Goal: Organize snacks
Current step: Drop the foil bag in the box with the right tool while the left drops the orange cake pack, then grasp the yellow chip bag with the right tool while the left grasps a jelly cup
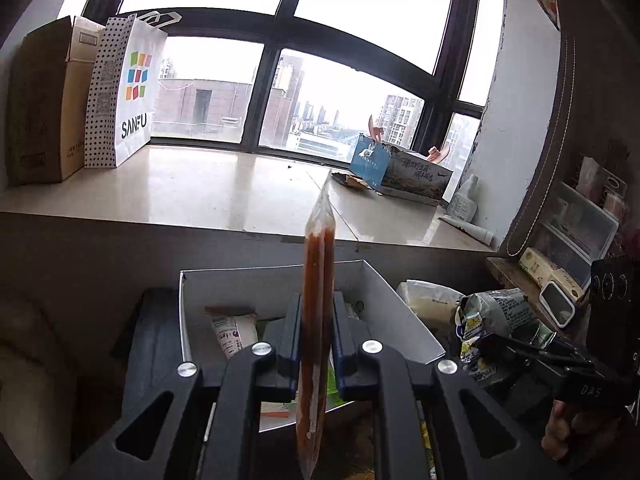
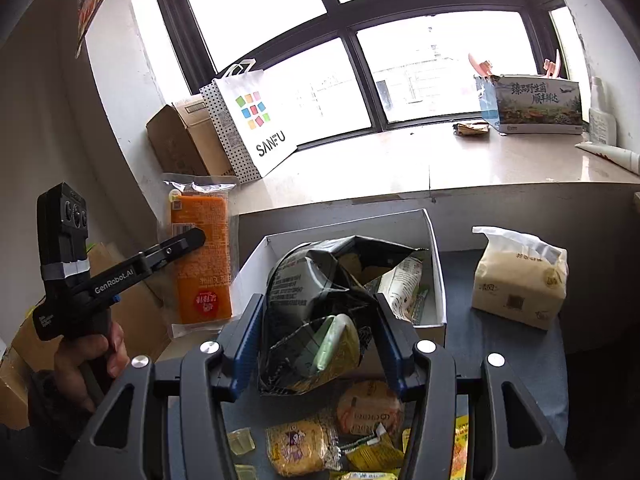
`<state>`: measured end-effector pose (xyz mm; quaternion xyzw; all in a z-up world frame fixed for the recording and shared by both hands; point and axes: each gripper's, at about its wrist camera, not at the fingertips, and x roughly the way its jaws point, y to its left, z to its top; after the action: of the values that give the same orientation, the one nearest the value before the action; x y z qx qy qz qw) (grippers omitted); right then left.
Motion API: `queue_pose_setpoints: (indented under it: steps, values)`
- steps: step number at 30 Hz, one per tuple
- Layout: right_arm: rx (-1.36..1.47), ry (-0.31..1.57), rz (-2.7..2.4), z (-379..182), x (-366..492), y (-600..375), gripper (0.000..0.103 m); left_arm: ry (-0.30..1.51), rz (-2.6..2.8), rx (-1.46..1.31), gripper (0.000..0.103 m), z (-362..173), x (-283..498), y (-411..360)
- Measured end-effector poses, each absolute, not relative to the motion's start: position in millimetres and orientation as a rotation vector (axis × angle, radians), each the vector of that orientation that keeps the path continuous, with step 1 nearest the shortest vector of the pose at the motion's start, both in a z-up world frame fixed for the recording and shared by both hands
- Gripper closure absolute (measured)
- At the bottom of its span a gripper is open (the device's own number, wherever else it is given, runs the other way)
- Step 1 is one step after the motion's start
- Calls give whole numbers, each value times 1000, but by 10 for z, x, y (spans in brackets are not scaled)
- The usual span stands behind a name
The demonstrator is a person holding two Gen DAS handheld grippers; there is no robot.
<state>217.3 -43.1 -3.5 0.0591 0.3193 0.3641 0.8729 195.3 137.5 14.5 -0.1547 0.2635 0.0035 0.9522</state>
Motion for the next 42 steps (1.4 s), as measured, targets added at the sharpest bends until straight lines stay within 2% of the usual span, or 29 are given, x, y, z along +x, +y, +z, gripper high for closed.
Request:
queue_pose_setpoints:
  steps: [5, 7, 8, 9, 10, 11, 13, 23, 30, 36, 42]
  values:
    - [74, 736, 726, -55, 2770, 85, 47, 620, 15, -307, 89, -25, 2374, 1419]
    - [64, 788, 722, -151, 2944, 226, 45, 654, 59, -312, 80, -111, 2479, 1429]
    - [55, 808, 708, -201, 3010, 277, 40, 679, 83, -316, 67, -150, 2524, 1458]
    - [35, 829, 684, -250, 3068, 318, 33, 698, 106, -319, 33, -188, 2552, 1480]
    - [17, 847, 656, -299, 3120, 331, 16, 701, 132, -318, 9, -215, 2556, 1504]
    - [18, 845, 631, -328, 3139, 317, 5, 700, 160, -312, 1, -229, 2539, 1531]
    - [56, 843, 635, -356, 3159, 225, 0, 712, 138, -325, 0, -256, 2504, 1585]
    - [147, 764, 644, -110, 2934, -176, 0, 679, 143, -244, 0, -113, 2112, 1525]
    - [104, 663, 690, 62, 2363, -482, 0, 617, 102, -174, 0, -33, 1506, 1229]
    - [22, 641, 695, -109, 1782, -835, 0, 613, 34, -181, 0, -240, 913, 973]
    - [-23, 698, 661, -503, 1306, -1166, 0, 643, 33, -281, 0, -533, 497, 846]
